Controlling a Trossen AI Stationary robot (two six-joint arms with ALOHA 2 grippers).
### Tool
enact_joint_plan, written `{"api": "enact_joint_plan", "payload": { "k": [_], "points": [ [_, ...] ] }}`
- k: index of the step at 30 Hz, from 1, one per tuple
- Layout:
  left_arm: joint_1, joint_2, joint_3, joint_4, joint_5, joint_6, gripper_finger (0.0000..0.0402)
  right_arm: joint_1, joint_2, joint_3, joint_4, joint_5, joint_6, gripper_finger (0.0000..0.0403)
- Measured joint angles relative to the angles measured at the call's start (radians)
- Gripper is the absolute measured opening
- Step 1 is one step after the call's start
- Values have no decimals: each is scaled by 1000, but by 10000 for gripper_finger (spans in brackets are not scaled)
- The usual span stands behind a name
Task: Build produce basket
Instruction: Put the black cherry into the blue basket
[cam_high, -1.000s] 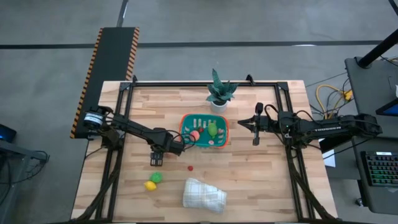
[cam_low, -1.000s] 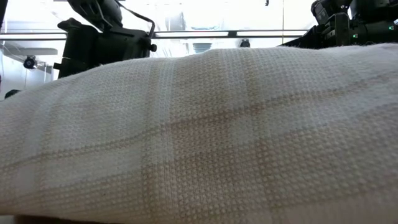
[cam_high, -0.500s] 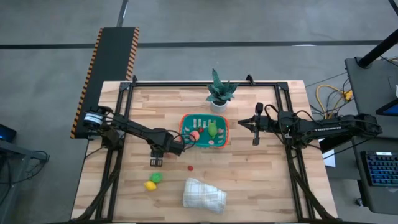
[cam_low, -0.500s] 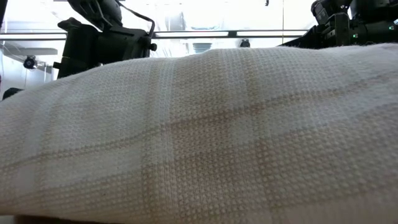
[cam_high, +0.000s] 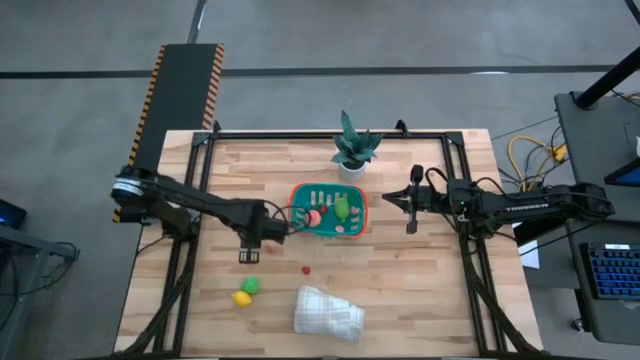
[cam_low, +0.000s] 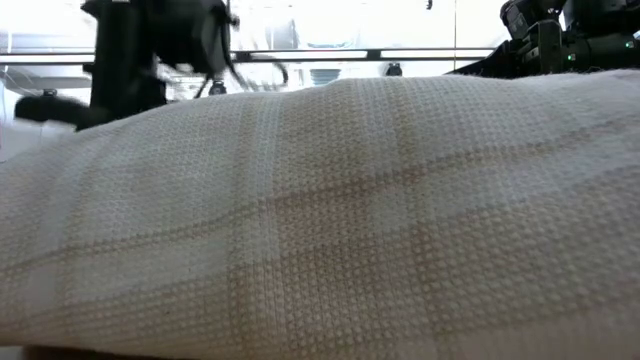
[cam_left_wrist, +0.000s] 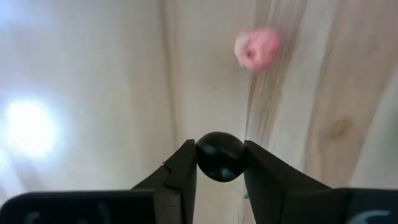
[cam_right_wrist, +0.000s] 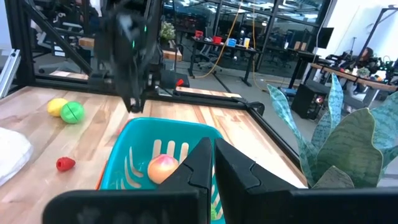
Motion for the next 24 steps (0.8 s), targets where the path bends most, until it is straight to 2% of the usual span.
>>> {"api": "enact_joint_plan", "payload": {
  "k": [10, 14, 19, 24],
  "points": [
    [0, -316, -2, 178, -121, -22, 86, 0, 0, 0, 1, 0, 0, 9],
    [0, -411, -11, 310, -180, 37, 86, 0, 0, 0, 1, 0, 0, 9],
    [0, -469, -34, 471, -213, 152, 86, 0, 0, 0, 1, 0, 0, 9],
    [0, -475, -79, 653, -240, 278, 86, 0, 0, 0, 0, 0, 0, 9]
  ]
}}
